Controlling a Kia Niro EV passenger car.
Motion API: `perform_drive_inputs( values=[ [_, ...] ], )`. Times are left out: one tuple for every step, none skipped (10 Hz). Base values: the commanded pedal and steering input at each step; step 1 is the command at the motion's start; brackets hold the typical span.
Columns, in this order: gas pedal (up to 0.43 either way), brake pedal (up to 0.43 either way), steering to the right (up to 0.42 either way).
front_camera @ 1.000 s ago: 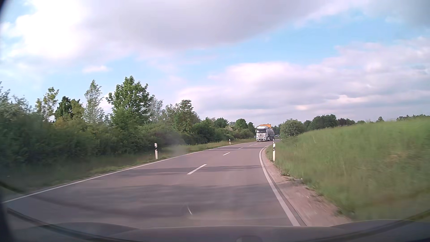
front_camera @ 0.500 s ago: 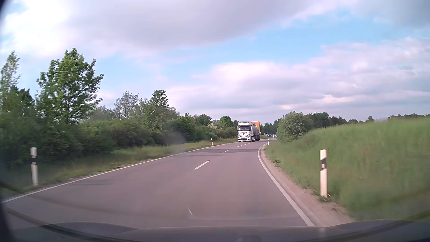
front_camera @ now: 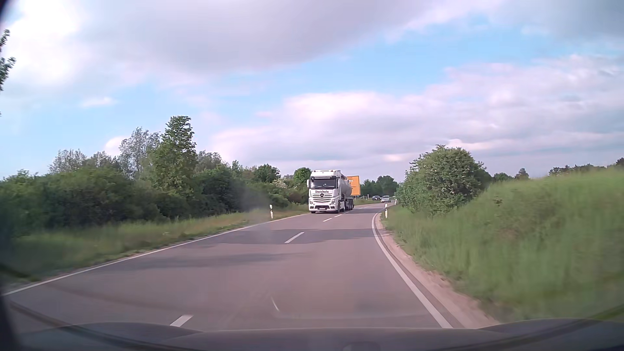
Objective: Follow the waypoints while adhering to traffic rules and regulations
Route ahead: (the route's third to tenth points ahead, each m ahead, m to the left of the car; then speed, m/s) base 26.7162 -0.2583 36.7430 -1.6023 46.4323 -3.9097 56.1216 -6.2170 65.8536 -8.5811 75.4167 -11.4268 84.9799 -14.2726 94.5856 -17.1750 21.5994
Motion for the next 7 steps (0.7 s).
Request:
perform_drive_inputs(
  values=[
    [0.039, 0.0, 0.026],
    [0.028, 0.0, 0.025],
    [0.02, 0.0, 0.024],
    [0.02, 0.0, 0.023],
    [0.02, 0.0, 0.023],
    [0.008, 0.0, 0.023],
    [0.008, 0.0, 0.024]
  ],
)
